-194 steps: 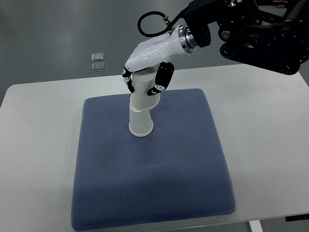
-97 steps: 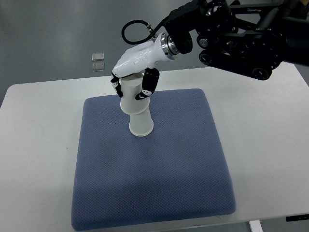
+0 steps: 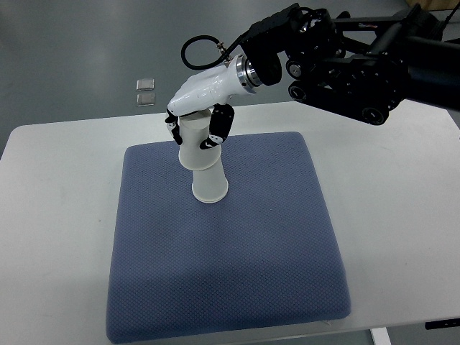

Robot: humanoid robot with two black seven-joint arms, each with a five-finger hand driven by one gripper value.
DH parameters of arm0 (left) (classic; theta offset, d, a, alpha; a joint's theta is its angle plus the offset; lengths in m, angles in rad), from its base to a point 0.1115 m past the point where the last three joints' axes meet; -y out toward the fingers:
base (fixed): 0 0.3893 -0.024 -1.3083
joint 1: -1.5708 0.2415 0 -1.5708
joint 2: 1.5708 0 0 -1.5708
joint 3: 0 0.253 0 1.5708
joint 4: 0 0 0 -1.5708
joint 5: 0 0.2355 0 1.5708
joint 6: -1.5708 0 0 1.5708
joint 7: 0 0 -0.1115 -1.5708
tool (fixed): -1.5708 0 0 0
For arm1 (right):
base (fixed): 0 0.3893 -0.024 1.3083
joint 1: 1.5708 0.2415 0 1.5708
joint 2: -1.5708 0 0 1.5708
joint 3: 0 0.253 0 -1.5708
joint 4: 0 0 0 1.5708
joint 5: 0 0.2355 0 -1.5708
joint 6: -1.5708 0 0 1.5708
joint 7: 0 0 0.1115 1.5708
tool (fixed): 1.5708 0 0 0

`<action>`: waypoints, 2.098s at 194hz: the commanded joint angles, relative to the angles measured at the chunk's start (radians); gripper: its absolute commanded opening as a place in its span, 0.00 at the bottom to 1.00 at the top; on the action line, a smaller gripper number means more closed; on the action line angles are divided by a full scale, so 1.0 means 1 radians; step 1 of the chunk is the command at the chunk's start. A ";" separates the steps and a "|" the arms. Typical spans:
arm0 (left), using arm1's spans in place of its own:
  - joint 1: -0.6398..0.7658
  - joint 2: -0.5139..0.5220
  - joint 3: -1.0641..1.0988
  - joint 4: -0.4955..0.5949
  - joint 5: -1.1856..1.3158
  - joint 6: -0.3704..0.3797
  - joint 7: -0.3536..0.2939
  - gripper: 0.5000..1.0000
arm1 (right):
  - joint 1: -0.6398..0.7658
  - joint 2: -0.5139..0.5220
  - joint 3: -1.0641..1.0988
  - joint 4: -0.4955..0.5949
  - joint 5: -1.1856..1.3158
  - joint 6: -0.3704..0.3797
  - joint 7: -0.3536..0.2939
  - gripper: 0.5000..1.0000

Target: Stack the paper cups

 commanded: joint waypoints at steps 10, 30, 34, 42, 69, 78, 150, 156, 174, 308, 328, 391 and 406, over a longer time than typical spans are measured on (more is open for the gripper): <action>0.000 0.000 0.000 0.000 0.002 0.000 0.000 1.00 | -0.007 0.011 -0.001 -0.001 0.001 0.001 0.000 0.27; 0.000 0.000 0.000 0.000 0.000 0.000 0.000 1.00 | -0.016 0.017 -0.001 -0.002 -0.003 0.000 0.000 0.27; 0.000 0.000 0.000 0.000 0.000 0.000 0.000 1.00 | -0.016 0.019 0.000 -0.006 -0.003 0.000 0.000 0.27; 0.000 0.000 0.000 0.000 0.000 0.000 0.000 1.00 | -0.016 0.019 0.000 -0.013 -0.003 0.000 0.000 0.27; 0.000 0.000 0.000 0.000 0.000 0.000 0.000 1.00 | -0.021 0.034 -0.001 -0.041 -0.003 0.000 0.002 0.27; 0.000 0.000 0.000 0.000 0.000 0.000 0.000 1.00 | -0.024 0.036 0.000 -0.052 -0.003 -0.002 0.002 0.27; 0.000 0.000 0.000 0.000 0.000 0.000 0.000 1.00 | -0.044 0.045 -0.001 -0.056 -0.004 -0.003 0.002 0.34; 0.000 0.000 0.000 0.000 0.000 0.000 0.000 1.00 | -0.047 0.045 -0.001 -0.056 -0.004 -0.003 0.002 0.34; 0.000 0.000 0.000 0.000 0.000 0.000 0.000 1.00 | -0.051 0.045 -0.003 -0.056 -0.004 -0.002 0.002 0.34; 0.000 0.000 0.000 0.000 0.000 0.000 0.000 1.00 | -0.088 0.066 0.000 -0.076 -0.007 -0.029 0.000 0.69; 0.000 0.000 0.000 0.000 0.000 0.000 0.000 1.00 | -0.088 0.065 0.000 -0.078 -0.006 -0.032 -0.001 0.72; 0.000 0.000 0.000 0.000 0.000 0.000 0.000 1.00 | -0.088 0.065 0.002 -0.078 -0.001 -0.035 -0.001 0.72; 0.000 0.000 0.000 0.000 0.000 0.000 0.000 1.00 | -0.087 0.065 0.002 -0.079 0.004 -0.046 0.000 0.76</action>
